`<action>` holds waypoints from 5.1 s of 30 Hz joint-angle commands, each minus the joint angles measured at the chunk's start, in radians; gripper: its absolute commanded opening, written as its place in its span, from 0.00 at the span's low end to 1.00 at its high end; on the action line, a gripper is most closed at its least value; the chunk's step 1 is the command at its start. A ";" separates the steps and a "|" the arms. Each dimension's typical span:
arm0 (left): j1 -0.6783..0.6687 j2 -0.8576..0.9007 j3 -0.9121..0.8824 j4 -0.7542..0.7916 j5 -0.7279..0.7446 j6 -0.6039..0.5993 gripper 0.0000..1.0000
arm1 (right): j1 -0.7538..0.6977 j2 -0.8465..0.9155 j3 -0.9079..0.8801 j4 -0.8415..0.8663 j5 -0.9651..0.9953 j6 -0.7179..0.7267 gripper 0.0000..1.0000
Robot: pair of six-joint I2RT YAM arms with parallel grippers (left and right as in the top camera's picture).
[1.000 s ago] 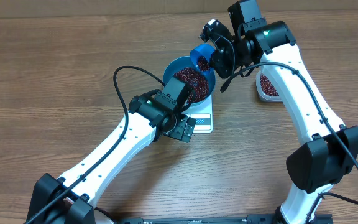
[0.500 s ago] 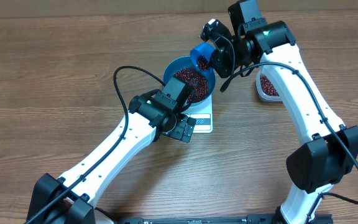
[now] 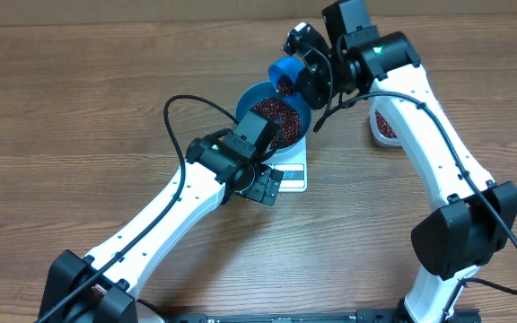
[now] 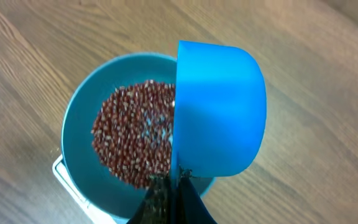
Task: Scoop item into bowl and weigh 150g on scale
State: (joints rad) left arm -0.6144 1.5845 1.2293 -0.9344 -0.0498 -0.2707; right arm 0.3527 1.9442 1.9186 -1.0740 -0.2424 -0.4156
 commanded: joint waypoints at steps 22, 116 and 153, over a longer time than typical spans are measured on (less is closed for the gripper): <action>-0.001 -0.001 -0.010 0.001 -0.012 0.002 1.00 | 0.003 -0.037 0.031 -0.036 -0.018 -0.003 0.03; -0.001 -0.001 -0.010 0.001 -0.013 0.002 0.99 | 0.004 -0.037 0.031 -0.049 -0.050 0.030 0.04; -0.001 -0.001 -0.010 0.001 -0.012 0.002 1.00 | -0.028 -0.037 0.031 -0.026 -0.149 0.239 0.04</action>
State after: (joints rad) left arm -0.6144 1.5845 1.2293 -0.9344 -0.0494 -0.2707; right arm 0.3523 1.9442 1.9186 -1.1095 -0.3046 -0.2668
